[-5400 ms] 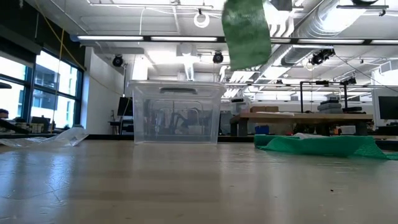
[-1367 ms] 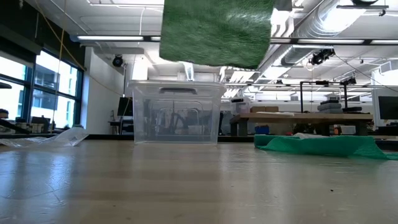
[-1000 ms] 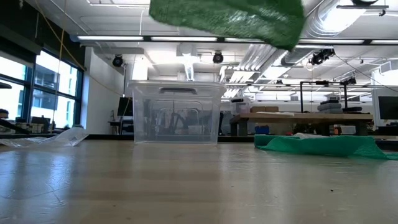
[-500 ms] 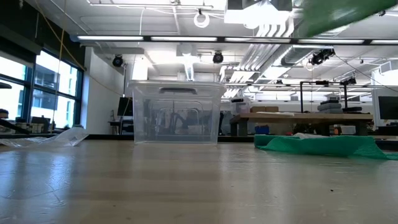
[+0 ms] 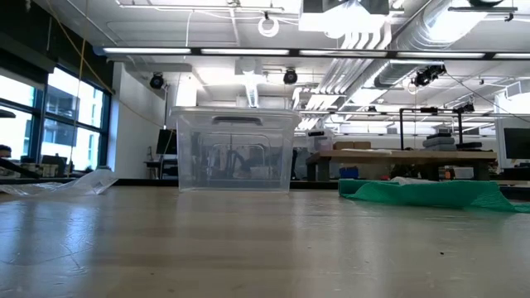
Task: Roll bandage
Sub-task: Roll the green bandage
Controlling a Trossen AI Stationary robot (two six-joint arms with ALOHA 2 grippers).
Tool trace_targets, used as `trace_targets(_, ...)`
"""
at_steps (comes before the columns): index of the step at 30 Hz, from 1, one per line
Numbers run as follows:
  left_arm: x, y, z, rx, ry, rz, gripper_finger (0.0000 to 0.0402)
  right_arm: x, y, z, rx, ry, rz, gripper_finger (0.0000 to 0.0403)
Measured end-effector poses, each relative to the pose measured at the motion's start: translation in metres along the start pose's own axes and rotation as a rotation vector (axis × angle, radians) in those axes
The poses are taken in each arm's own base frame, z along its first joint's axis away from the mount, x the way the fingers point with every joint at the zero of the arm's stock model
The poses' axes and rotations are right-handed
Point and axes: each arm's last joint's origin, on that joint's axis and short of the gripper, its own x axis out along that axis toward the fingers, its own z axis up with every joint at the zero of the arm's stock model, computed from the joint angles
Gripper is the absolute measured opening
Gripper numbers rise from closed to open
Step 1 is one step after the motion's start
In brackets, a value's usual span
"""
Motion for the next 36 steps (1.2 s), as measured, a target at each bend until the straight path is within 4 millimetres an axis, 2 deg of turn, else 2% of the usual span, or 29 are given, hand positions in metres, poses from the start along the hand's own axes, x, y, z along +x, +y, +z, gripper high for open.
trace_targets(5, 0.002, 0.002, 0.001, -0.019, -0.001, 0.019, 0.0003, -0.003, 0.006, -0.001, 0.066, -0.009, 0.120, 0.0000)
trace_targets(11, 0.009, 0.007, 0.000, -0.027, 0.007, 0.039, 0.0003, 0.009, 0.001, -0.006, 0.140, -0.017, 0.233, 0.0000)
trace_targets(18, 0.013, 0.007, 0.000, -0.027, -0.014, -0.003, 0.0003, 0.020, -0.013, 0.000, 0.132, -0.098, 0.144, 0.0000)
trace_targets(24, 0.013, 0.006, 0.000, -0.028, -0.023, -0.026, 0.0003, 0.019, -0.023, 0.013, 0.131, -0.201, 0.039, 0.0000)
trace_targets(36, 0.012, 0.008, -0.001, -0.038, 0.011, 0.046, 0.0003, 0.021, -0.011, -0.004, 0.218, -0.059, 0.211, 0.0000)
